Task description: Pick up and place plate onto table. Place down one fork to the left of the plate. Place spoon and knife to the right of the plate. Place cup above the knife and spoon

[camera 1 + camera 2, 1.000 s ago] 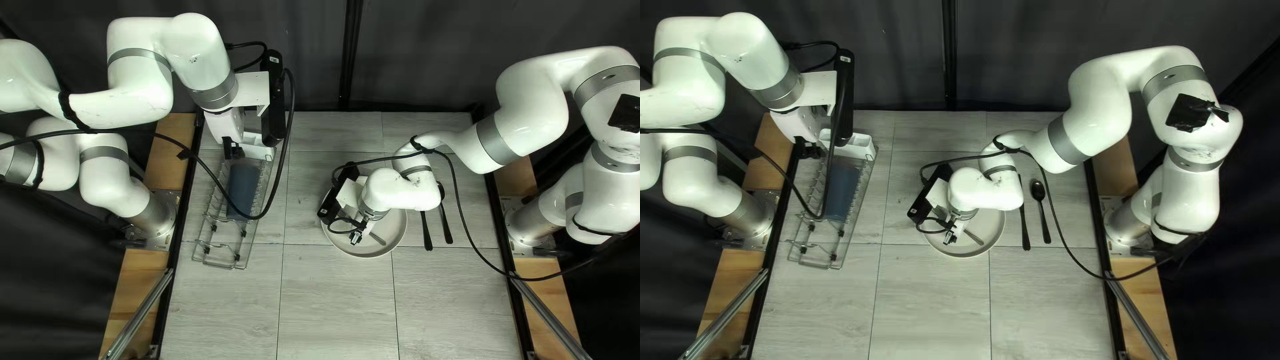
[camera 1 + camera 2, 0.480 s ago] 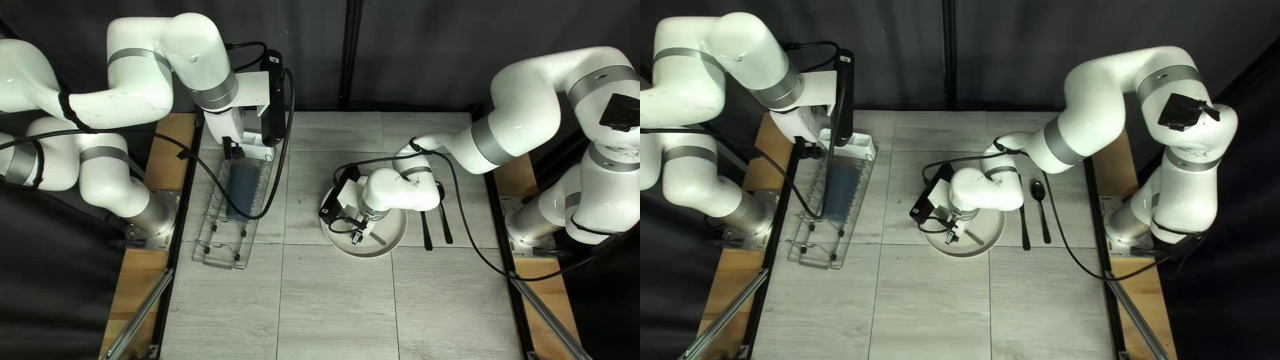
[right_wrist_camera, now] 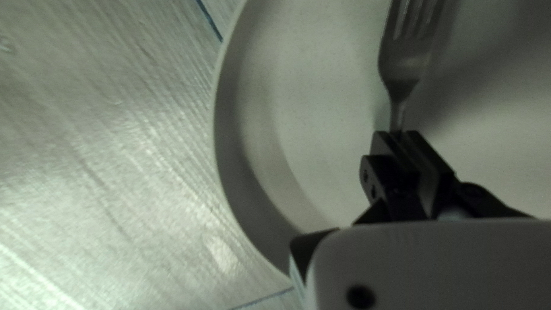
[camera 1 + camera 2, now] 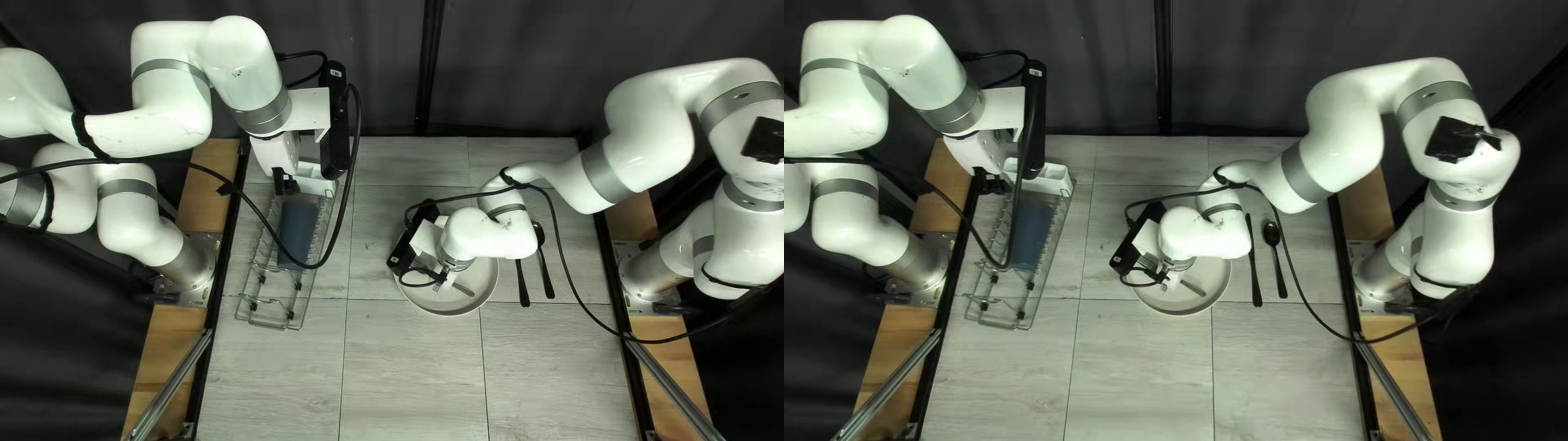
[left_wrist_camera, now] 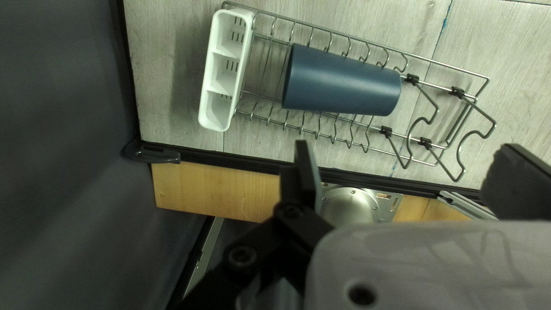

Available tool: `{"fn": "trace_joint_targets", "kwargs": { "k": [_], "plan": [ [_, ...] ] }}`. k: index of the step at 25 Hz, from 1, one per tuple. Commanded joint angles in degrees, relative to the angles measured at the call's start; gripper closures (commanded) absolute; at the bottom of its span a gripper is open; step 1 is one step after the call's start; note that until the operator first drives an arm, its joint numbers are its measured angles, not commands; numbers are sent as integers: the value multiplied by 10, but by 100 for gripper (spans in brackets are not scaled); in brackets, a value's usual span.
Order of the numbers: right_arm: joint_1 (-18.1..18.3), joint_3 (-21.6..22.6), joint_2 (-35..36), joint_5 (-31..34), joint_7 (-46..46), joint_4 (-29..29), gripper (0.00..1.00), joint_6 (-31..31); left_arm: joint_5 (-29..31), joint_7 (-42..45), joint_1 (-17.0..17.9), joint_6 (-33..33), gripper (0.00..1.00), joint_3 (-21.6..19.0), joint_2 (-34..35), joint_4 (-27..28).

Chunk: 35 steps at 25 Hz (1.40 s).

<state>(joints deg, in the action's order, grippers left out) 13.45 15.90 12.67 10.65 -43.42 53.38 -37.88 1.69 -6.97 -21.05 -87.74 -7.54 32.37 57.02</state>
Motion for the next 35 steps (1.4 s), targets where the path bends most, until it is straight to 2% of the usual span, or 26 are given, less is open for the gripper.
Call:
{"fn": "trace_joint_targets", "kwargs": {
  "k": [1,8,16,22,26,35],
  "plan": [
    [5,4,-30,-54,-41,-11,100,5,0,0,0,0,0,0,0,0],
    [3,4,-24,-46,-37,-12,100,18,0,0,0,0,0,0,0,0],
    [-23,-11,52,-43,-141,90,100,-15,0,0,0,0,0,0,0,0],
    [-24,-24,91,-60,-201,136,100,-24,0,0,0,0,0,0,0,0],
    [-25,-38,129,-73,-249,189,100,-37,0,0,0,0,0,0,0,0],
    [-47,-71,176,-75,-365,248,100,-42,0,0,0,0,0,0,0,0]
  ]
}}
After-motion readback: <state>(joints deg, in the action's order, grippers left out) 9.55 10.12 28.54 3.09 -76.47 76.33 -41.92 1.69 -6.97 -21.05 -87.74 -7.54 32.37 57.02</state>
